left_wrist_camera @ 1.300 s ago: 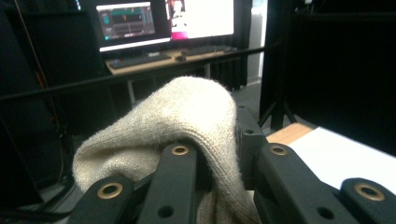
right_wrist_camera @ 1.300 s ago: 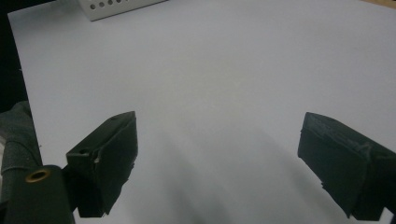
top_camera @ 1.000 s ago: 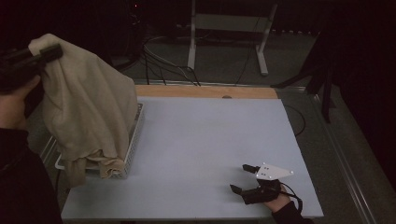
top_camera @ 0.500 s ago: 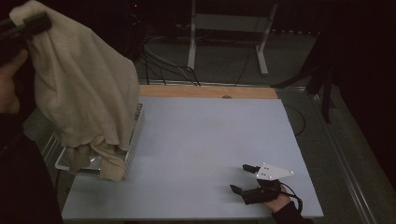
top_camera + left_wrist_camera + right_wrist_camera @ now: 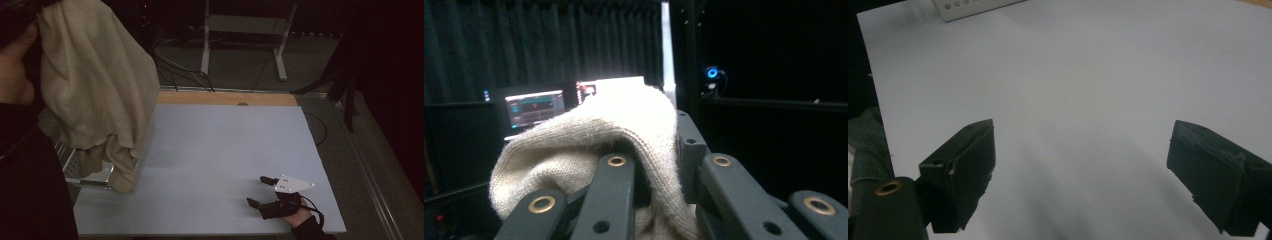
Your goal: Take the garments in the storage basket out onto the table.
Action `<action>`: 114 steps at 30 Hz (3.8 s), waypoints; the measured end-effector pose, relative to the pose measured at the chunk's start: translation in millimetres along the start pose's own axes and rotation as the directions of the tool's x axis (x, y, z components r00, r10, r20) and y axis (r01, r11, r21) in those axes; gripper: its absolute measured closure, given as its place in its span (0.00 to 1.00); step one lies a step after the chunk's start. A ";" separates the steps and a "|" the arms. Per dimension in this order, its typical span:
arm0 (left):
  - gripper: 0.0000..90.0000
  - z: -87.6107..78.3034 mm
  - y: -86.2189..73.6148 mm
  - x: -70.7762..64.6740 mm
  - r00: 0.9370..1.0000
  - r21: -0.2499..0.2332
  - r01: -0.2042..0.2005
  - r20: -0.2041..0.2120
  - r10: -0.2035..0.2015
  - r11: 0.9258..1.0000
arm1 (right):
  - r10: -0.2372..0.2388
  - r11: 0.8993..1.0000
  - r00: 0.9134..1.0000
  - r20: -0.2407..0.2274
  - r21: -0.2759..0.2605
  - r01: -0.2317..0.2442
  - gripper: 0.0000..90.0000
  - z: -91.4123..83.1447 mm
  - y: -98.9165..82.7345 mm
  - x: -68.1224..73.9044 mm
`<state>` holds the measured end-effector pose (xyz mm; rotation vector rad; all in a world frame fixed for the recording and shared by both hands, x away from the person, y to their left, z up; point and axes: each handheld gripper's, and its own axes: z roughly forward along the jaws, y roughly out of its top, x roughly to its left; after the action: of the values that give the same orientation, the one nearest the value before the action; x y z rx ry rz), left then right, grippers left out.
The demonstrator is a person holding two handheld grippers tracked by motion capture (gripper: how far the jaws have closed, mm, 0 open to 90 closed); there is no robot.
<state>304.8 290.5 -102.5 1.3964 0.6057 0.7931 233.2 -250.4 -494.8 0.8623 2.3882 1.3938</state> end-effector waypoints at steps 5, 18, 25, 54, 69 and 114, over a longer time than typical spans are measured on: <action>0.92 15.1 3.0 -10.4 0.999 0.005 0.008 0.042 -0.008 1.000 | 0.000 1.000 1.000 0.004 -0.003 0.000 0.14 -0.6 0.0 -0.8; 0.92 72.9 -3.1 -46.3 0.985 0.001 0.031 0.171 -0.031 1.000 | -0.004 1.000 1.000 0.006 -0.014 0.004 0.14 -4.1 -0.5 -1.6; 0.92 105.9 -12.4 -63.2 0.971 0.003 0.060 0.233 -0.059 0.998 | 0.000 1.000 1.000 0.010 -0.021 0.000 0.14 -6.5 -0.4 -2.0; 0.92 213.5 -155.6 -123.4 0.895 0.230 0.151 0.381 -0.232 0.961 | 0.002 0.996 0.997 0.071 -0.086 0.004 0.14 -17.3 -0.3 -6.1; 0.91 221.6 -215.8 -145.6 0.881 0.334 0.128 0.393 -0.261 0.934 | 0.005 0.995 0.995 0.095 -0.100 0.005 0.14 -19.9 0.0 -6.7; 0.03 238.5 -277.1 -173.2 0.871 0.523 0.077 0.379 -0.313 0.849 | 0.007 0.996 0.996 0.090 -0.093 0.002 0.14 -18.0 -0.6 -6.4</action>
<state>420.2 7.6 -367.6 1.8773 0.5941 0.1128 229.4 -267.3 -486.6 0.8848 2.2377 1.4228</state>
